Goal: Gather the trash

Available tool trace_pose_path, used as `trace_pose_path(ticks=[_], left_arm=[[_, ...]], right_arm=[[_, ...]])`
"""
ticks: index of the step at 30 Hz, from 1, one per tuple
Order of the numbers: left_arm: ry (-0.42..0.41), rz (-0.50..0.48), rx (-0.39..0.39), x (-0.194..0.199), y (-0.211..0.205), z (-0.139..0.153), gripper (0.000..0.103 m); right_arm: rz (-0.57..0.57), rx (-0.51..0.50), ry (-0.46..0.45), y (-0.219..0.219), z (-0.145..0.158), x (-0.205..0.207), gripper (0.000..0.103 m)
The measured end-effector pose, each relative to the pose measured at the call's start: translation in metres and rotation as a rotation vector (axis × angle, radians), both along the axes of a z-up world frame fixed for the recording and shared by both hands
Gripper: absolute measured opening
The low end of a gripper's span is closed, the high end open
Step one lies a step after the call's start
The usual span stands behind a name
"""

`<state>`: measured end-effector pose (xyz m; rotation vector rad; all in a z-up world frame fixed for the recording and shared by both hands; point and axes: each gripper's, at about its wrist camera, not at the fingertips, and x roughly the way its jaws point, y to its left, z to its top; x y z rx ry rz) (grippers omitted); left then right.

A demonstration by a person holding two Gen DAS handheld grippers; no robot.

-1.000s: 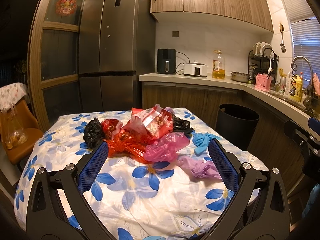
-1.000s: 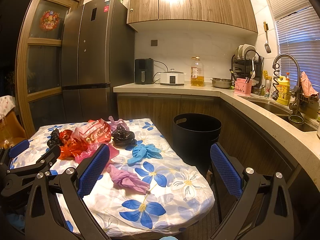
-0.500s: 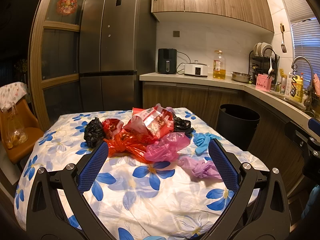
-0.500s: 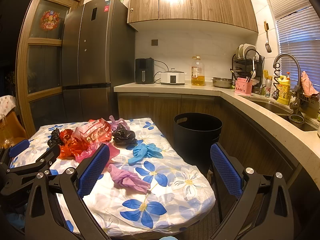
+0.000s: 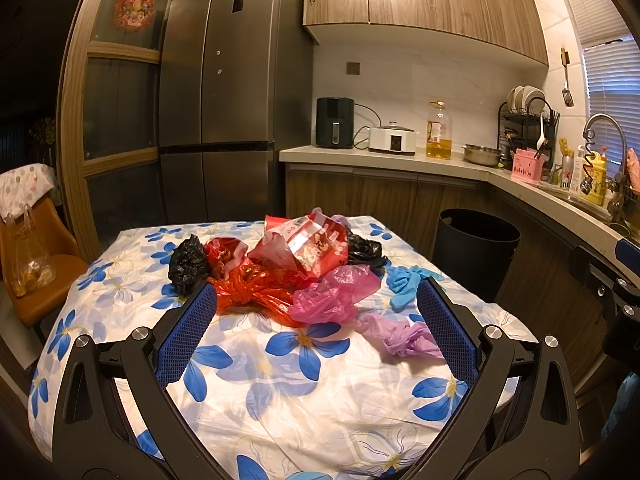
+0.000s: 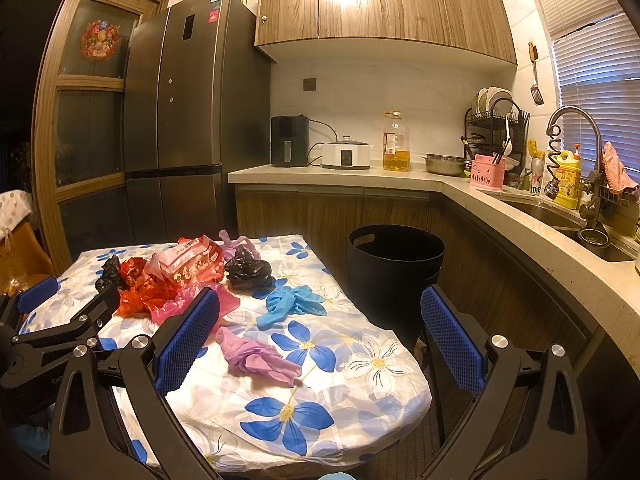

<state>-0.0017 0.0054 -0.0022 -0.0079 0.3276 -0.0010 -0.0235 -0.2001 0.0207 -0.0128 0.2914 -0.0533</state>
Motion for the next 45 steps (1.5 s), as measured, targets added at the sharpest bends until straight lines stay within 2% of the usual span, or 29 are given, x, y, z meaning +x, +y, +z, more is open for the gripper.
trace_pose_path(ticks=[45], left_arm=[[0.004, -0.003, -0.004, -0.001, 0.0, -0.002, 0.098]], right_arm=[[0.002, 0.005, 0.015, 0.004, -0.013, 0.004, 0.098]])
